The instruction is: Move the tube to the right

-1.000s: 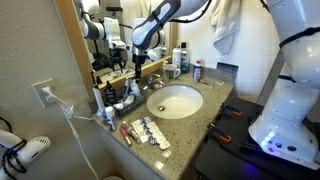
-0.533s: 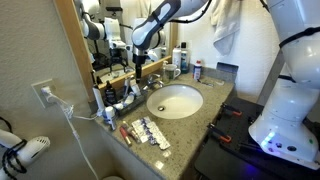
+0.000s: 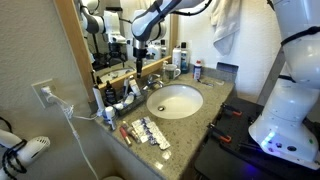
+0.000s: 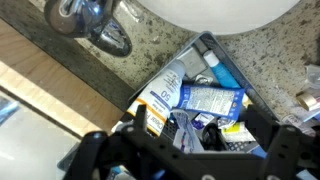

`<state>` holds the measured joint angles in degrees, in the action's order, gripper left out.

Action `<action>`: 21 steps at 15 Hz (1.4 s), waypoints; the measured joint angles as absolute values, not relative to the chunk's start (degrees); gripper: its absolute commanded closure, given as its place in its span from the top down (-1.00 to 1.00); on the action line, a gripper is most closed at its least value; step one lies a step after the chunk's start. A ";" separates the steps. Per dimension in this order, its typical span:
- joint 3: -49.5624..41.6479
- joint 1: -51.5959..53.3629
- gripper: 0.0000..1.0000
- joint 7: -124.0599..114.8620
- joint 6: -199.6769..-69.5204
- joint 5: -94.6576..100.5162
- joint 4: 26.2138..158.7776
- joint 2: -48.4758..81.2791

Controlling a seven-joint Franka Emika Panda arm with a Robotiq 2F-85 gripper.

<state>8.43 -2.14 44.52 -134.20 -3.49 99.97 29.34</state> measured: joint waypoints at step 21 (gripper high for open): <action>1.34 -4.00 1.00 21.85 -113.64 -3.56 103.42 8.08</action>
<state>1.34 -4.00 21.85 -113.64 -3.56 103.42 8.08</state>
